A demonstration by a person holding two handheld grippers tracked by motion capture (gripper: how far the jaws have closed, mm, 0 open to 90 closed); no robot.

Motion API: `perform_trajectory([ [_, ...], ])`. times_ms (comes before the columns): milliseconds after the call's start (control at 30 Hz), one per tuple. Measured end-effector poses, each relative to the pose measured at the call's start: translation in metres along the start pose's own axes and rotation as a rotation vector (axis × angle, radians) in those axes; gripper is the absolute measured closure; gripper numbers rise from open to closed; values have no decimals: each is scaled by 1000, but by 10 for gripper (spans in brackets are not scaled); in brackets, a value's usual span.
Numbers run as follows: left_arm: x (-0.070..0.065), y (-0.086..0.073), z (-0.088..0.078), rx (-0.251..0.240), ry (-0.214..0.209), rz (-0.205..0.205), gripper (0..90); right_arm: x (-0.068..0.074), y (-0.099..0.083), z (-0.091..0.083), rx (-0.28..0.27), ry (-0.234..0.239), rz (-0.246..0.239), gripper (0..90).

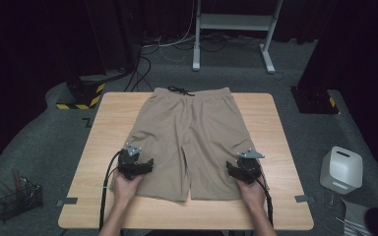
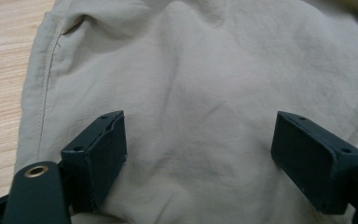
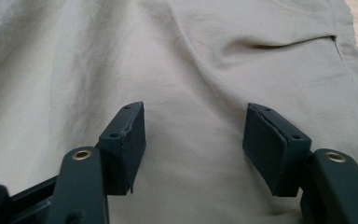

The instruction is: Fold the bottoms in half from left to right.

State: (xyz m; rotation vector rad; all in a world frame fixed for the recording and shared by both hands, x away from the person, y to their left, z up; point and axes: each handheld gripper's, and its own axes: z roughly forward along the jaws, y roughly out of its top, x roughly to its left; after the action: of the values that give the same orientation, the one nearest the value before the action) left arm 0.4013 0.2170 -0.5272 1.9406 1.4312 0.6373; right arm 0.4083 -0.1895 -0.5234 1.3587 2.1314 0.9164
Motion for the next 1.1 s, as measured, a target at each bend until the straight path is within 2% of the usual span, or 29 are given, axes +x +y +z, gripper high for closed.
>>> perform_trajectory([
  [333, 1, 0, 0, 2, -5, 5, 192, 0, 0, 0, 2, 0, 7, 379],
  [433, 0, 0, 0, -2, -13, 6, 218, 0, 1, 1, 8, 10, 0, 353],
  [567, 1, 0, -2, 4, -24, 20, 244, -2, 8, 0, 67, 31, -3, 329],
  [667, 1, 0, -2, -1, -25, 14, 262, -3, 10, 1, 57, 48, 8, 312],
  [733, 1, 1, -1, -5, -29, 5, 263, -4, 13, -1, 30, 49, 5, 307],
  [867, 4, 3, -1, -17, -75, -34, 261, -3, 19, -1, 21, 59, 4, 324],
  [900, 4, 7, 1, 8, -77, -18, 261, -3, 23, 1, 22, 62, -7, 335],
  [967, 4, 9, 1, 15, -70, -2, 256, -2, 25, 1, 20, 60, -10, 338],
  [1000, 3, 11, 1, 5, -72, 3, 255, -2, 27, 2, 16, 58, -14, 343],
  [1033, 4, 14, 1, -19, -98, -6, 280, -2, 30, 3, 10, 68, -14, 337],
  [1100, 4, 17, 2, -3, -96, 2, 261, -1, 34, 4, 2, 78, -16, 340],
])
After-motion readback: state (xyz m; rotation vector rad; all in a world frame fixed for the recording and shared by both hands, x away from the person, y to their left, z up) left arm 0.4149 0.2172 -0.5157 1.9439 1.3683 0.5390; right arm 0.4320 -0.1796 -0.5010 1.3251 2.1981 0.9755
